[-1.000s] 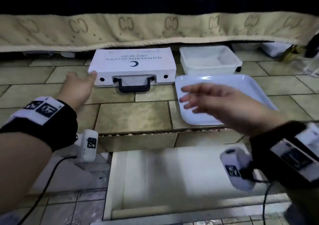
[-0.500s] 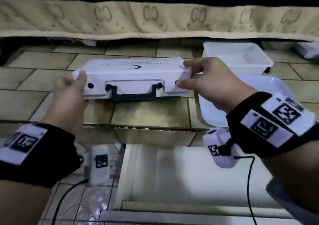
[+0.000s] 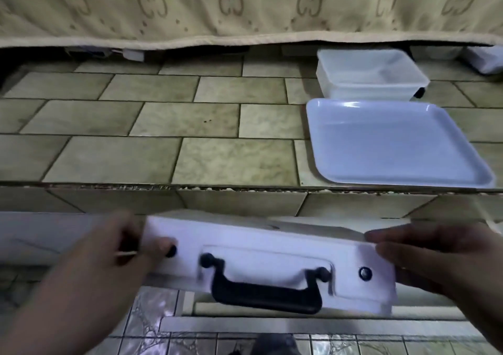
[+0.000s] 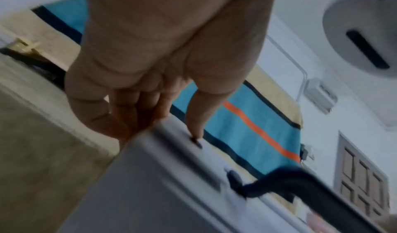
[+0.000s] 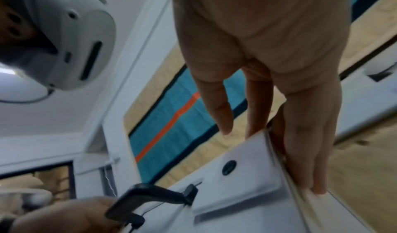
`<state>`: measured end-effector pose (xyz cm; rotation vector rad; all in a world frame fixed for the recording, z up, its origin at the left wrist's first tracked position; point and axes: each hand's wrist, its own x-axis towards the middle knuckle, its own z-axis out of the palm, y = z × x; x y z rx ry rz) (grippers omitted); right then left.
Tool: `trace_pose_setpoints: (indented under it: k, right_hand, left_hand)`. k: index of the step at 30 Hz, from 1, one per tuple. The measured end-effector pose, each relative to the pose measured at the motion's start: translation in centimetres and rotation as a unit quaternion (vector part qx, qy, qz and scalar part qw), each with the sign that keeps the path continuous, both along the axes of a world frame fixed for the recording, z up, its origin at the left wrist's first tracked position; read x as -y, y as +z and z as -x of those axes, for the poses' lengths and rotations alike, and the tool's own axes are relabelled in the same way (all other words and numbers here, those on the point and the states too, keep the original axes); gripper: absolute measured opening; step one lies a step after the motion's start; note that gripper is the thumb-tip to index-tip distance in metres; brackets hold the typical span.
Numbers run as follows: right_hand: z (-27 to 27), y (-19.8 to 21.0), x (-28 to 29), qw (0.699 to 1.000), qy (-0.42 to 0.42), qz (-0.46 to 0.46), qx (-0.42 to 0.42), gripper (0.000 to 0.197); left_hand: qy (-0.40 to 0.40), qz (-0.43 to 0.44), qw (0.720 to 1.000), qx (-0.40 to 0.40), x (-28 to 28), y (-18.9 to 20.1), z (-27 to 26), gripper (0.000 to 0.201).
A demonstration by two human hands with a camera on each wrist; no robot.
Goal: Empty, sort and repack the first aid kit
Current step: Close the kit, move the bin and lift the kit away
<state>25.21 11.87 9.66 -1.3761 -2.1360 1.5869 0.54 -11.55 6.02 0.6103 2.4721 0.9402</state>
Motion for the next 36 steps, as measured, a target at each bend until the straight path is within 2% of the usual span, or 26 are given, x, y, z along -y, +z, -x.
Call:
trace_pose_setpoints:
  k: [1, 2, 4, 6, 8, 10, 12, 13, 15, 16, 18, 19, 20, 22, 23, 25, 26, 28, 30, 31, 34, 36]
  right_hand:
    - [0.4, -1.0, -0.9, 0.999, -0.012, 0.044, -0.007, 0.025]
    - [0.4, -2.1, -1.7, 0.997, -0.034, 0.062, -0.007, 0.007]
    - [0.0, -5.5, -3.6, 0.994, -0.067, 0.083, 0.023, 0.018]
    - [0.2, -8.3, -5.0, 0.99, -0.108, 0.086, 0.024, 0.017]
    - [0.6, -10.5, -6.0, 0.993, -0.095, 0.057, 0.038, 0.012]
    - [0.9, -11.8, -6.7, 0.996, -0.069, 0.032, 0.055, 0.024]
    - [1.3, -12.8, -7.1, 0.995, -0.042, 0.026, 0.087, 0.013]
    - [1.4, -13.1, -7.0, 0.993, -0.005, 0.029, 0.116, 0.019]
    - [1.8, -13.5, -6.5, 0.976, 0.098, 0.024, 0.195, 0.032]
    - [2.0, -13.6, -6.4, 0.955, 0.171, 0.019, 0.242, 0.037]
    - [2.3, -13.0, -6.1, 0.888, 0.332, 0.004, 0.317, 0.036]
    - [2.4, -12.2, -6.0, 0.86, 0.381, -0.002, 0.338, 0.028]
    - [2.6, -10.6, -6.2, 0.841, 0.414, -0.004, 0.35, 0.029]
    - [2.8, -6.9, -7.6, 0.833, 0.444, 0.004, 0.331, 0.049]
    - [3.1, -4.9, -8.8, 0.845, 0.448, 0.029, 0.291, 0.045]
    - [3.5, -0.9, -12.3, 0.898, 0.399, 0.078, 0.169, 0.022]
    - [3.9, 0.9, -14.2, 0.931, 0.345, 0.059, 0.101, 0.015]
    - [4.6, 3.1, -18.5, 0.981, 0.193, -0.031, -0.01, 0.021]
    - [5.8, 3.6, -23.0, 0.991, 0.054, -0.113, -0.055, 0.018]
    - [6.5, 3.4, -25.2, 0.989, 0.013, -0.14, -0.045, 0.013]
    - [8.1, 1.7, -30.2, 0.991, -0.033, -0.122, 0.03, 0.028]
    - [8.9, 0.5, -31.5, 0.997, -0.042, -0.066, 0.018, 0.037]
  left_hand:
    - [-0.022, 0.023, 0.999, 0.015, -1.3, 0.4, -1.0, 0.035]
    - [-0.046, 0.051, 0.997, 0.028, -2.4, 0.0, -1.7, 0.029]
    - [-0.075, 0.095, 0.991, 0.048, -4.8, -1.0, -2.8, 0.023]
    - [-0.096, 0.148, 0.981, 0.083, -6.5, -3.2, -3.1, 0.022]
    - [-0.111, 0.183, 0.974, 0.072, -7.9, -5.6, -3.1, 0.021]
    - [-0.107, 0.198, 0.973, 0.057, -9.1, -7.7, -3.1, 0.018]
    - [-0.112, 0.219, 0.968, 0.046, -9.9, -9.0, -3.0, 0.009]
    - [-0.123, 0.236, 0.963, 0.043, -10.0, -9.7, -2.9, 0.008]
    - [-0.153, 0.287, 0.945, 0.031, -10.1, -10.9, -2.9, 0.027]
    - [-0.167, 0.31, 0.936, 0.027, -10.1, -11.2, -2.9, 0.031]
    - [-0.206, 0.349, 0.914, 0.026, -10.5, -10.9, -3.0, 0.033]
    - [-0.225, 0.358, 0.906, 0.025, -10.8, -10.1, -2.8, 0.033]
    - [-0.243, 0.358, 0.901, 0.029, -11.3, -9.2, -2.6, 0.033]
    - [-0.258, 0.302, 0.914, 0.078, -12.5, -6.8, -1.7, 0.028]
    - [-0.25, 0.249, 0.926, 0.138, -13.3, -5.2, -1.2, 0.027]
    - [-0.23, 0.154, 0.933, 0.23, -15.7, -1.3, -0.4, 0.027]
    - [-0.237, 0.131, 0.937, 0.222, -17.2, 0.4, 0.1, 0.026]
    - [-0.248, 0.102, 0.953, 0.137, -20.6, 3.2, 1.4, 0.032]
    - [-0.246, 0.052, 0.966, 0.063, -24.6, 4.8, 2.5, 0.035]
    - [-0.244, 0.012, 0.968, 0.059, -26.8, 5.1, 2.9, 0.032]
    - [-0.209, -0.124, 0.965, 0.101, -33.1, 4.4, 3.6, 0.016]
    - [-0.214, -0.132, 0.96, 0.123, -36.1, 3.3, 3.7, 0.045]
